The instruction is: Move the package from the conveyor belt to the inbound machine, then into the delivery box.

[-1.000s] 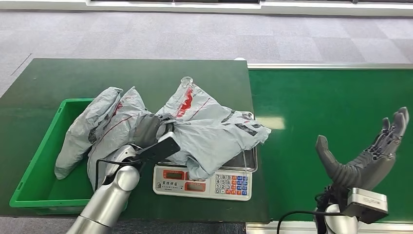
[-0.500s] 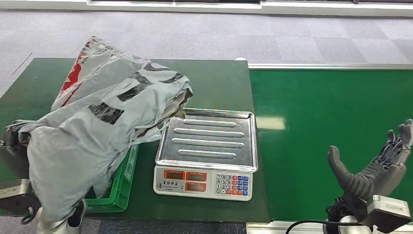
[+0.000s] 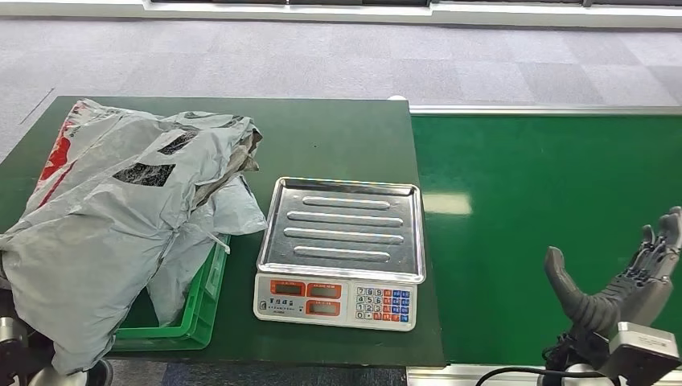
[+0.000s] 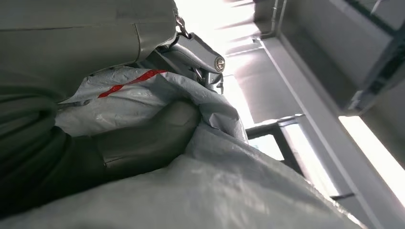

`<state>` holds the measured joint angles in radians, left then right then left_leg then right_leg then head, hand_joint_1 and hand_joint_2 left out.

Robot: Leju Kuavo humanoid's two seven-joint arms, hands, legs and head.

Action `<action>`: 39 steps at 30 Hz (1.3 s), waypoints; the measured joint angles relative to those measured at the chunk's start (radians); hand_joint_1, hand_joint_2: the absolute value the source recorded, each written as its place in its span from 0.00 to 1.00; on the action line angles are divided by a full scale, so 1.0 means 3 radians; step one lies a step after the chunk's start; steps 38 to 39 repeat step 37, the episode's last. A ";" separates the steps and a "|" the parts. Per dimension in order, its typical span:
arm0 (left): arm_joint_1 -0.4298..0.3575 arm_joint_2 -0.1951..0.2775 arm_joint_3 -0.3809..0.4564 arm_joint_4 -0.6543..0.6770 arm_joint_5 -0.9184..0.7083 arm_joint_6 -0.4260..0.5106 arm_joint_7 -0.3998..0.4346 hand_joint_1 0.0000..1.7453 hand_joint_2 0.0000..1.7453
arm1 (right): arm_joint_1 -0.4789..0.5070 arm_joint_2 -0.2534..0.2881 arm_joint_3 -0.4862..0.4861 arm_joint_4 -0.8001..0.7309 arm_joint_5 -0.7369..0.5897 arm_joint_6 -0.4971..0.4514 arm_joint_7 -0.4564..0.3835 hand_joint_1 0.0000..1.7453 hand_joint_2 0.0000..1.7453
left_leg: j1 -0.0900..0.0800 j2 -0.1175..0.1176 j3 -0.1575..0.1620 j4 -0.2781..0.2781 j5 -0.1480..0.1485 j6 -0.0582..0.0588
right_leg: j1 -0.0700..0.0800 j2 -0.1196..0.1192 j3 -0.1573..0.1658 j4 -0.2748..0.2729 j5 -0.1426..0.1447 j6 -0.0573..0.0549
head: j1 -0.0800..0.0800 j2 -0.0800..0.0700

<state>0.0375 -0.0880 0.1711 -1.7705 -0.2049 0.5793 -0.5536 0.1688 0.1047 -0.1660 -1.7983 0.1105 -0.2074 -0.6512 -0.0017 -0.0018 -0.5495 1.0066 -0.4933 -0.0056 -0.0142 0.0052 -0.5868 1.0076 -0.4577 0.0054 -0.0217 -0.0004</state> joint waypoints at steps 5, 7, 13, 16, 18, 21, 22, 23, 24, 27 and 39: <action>0.0092 -0.0003 0.0102 0.0123 -0.0390 -0.0177 0.0429 0.29 1.00 | 0.0072 0.0008 -0.0032 -0.0010 0.0030 -0.0022 -0.0003 0.00 1.00 | 0.0000 0.0000 0.0001 0.0000 -0.0001 0.0000 | 0.0000 0.0000 0.0000 0.0000 0.0000 0.0000 | 0.0000 0.0000; 0.0121 -0.0003 0.0138 0.0206 -0.0552 -0.0299 0.0577 0.26 1.00 | 0.0092 0.0011 -0.0043 -0.0023 0.0033 -0.0015 -0.0005 0.00 1.00 | 0.0000 0.0000 0.0000 0.0000 -0.0001 0.0000 | 0.0000 0.0000 0.0000 0.0000 0.0000 0.0000 | 0.0000 0.0000; 0.0148 -0.0006 0.0208 0.0467 -0.1286 -0.0471 0.1093 0.17 1.00 | 0.0095 0.0029 -0.0051 -0.0036 0.0097 0.0008 0.0031 0.00 1.00 | 0.0000 0.0001 0.0001 0.0000 -0.0002 0.0000 | 0.0000 0.0000 0.0001 0.0000 -0.0001 0.0000 | 0.0000 -0.0001; 0.0149 -0.0007 0.0213 0.0580 -0.1516 -0.0639 0.1267 0.00 1.00 | 0.0087 0.0046 -0.0051 -0.0036 0.0139 0.0023 0.0052 0.00 1.00 | 0.0000 0.0000 0.0002 0.0000 -0.0002 -0.0001 | 0.0000 0.0000 0.0002 0.0000 -0.0001 0.0000 | 0.0000 0.0000; 0.0148 -0.0007 0.0213 0.0649 -0.1612 -0.0701 0.1338 0.00 1.00 | 0.0078 0.0056 -0.0051 -0.0036 0.0160 0.0040 0.0072 0.00 1.00 | 0.0000 0.0001 0.0002 0.0000 -0.0002 -0.0001 | 0.0000 0.0000 0.0002 0.0000 -0.0001 0.0000 | 0.0000 0.0000; 0.0143 -0.0007 0.0213 0.0726 -0.1665 -0.0715 0.1372 0.00 1.00 | 0.0065 0.0067 -0.0051 -0.0036 0.0197 0.0053 0.0096 0.00 1.00 | 0.0000 0.0000 0.0002 0.0000 -0.0002 -0.0001 | 0.0000 0.0000 0.0002 0.0000 -0.0001 0.0000 | 0.0000 0.0000; 0.0142 -0.0007 0.0213 0.0743 -0.1660 -0.0704 0.1365 0.00 1.00 | 0.0061 0.0071 -0.0051 -0.0036 0.0208 0.0053 0.0102 0.00 1.00 | 0.0000 0.0000 0.0002 0.0000 -0.0002 -0.0001 | 0.0000 0.0000 0.0002 0.0000 -0.0001 0.0000 | 0.0000 0.0000; 0.0142 -0.0007 0.0214 0.0756 -0.1651 -0.0686 0.1355 0.00 1.00 | 0.0058 0.0075 -0.0051 -0.0035 0.0217 0.0053 0.0108 0.00 1.00 | 0.0000 0.0000 0.0002 0.0000 -0.0002 -0.0001 | 0.0000 0.0000 0.0002 0.0000 -0.0001 0.0000 | 0.0000 0.0000; 0.0140 -0.0007 0.0218 0.0765 -0.1639 -0.0663 0.1344 0.00 1.00 | 0.0057 0.0078 -0.0051 -0.0035 0.0223 0.0053 0.0114 0.00 1.00 | 0.0000 0.0000 0.0002 0.0000 -0.0002 -0.0001 | 0.0000 0.0000 0.0002 0.0000 -0.0001 0.0000 | 0.0000 0.0000; 0.0132 -0.0009 0.0243 0.0784 -0.1584 -0.0569 0.1296 0.00 1.00 | 0.0058 0.0085 -0.0051 -0.0034 0.0241 0.0049 0.0126 0.00 1.00 | 0.0000 0.0000 0.0002 0.0000 -0.0002 -0.0001 | 0.0000 0.0000 0.0002 0.0000 -0.0001 0.0000 | 0.0000 0.0000; 0.0119 -0.0037 0.0309 0.0782 -0.1514 -0.0295 0.1192 0.00 1.00 | 0.0060 0.0090 -0.0051 -0.0034 0.0283 0.0043 0.0136 0.00 1.00 | 0.0000 0.0000 0.0002 0.0000 -0.0002 -0.0001 | 0.0000 0.0000 0.0002 0.0000 -0.0001 0.0000 | 0.0000 0.0000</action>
